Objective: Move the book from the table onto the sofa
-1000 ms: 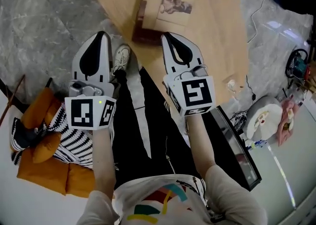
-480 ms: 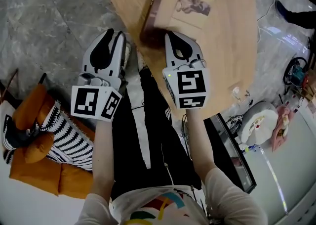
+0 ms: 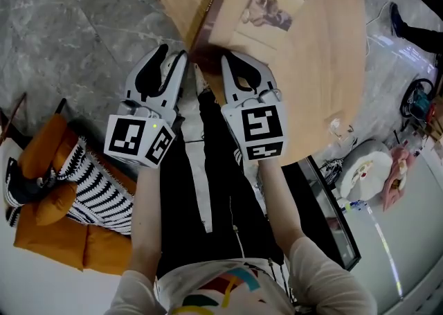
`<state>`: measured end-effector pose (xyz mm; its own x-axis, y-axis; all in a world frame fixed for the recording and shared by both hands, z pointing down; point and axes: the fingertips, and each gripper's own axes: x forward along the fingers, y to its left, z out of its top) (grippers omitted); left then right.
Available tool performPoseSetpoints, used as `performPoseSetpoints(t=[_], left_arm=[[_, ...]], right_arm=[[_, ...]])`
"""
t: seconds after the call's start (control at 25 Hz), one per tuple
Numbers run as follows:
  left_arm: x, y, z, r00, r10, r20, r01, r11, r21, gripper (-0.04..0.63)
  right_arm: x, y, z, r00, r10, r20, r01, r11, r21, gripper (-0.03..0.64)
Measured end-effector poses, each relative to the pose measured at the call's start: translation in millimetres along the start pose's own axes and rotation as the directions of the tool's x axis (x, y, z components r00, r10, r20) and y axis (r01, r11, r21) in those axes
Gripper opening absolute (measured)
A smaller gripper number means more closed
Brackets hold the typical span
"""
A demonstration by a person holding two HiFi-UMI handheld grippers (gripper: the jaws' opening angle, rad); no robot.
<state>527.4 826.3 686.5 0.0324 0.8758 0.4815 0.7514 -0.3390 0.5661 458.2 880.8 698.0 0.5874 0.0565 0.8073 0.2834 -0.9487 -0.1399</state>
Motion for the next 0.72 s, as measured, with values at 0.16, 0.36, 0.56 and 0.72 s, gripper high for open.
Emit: performPoseSetpoints(t=[0.16,0.36,0.56,0.72], left_arm=[[3,-5,-17,0.996,-0.056,-0.071,0.054,0.998,-0.030,0.188],[2,-5,-34,0.989,-0.088,-0.119,0.078,0.993,-0.085,0.207],[1,-1,-55,0.978,-0.126,-0.164,0.095,0.978,-0.186,0.209],[4,-5,-68,0.962,-0.220,-0.162,0.157,0.931,-0.330,0.219]], right_arm=[[-5,19,-12,0.998,0.060,-0.013,-0.060,0.998,-0.006,0.012],[-10,38,-25,0.991,0.131,-0.032,-0.132,0.991,-0.030,0.012],[-14,44,-31,0.983,0.175,-0.048,-0.178,0.983,-0.054,0.012],[-14,44,-30,0.979,0.198,-0.037,-0.200,0.979,-0.043,0.012]])
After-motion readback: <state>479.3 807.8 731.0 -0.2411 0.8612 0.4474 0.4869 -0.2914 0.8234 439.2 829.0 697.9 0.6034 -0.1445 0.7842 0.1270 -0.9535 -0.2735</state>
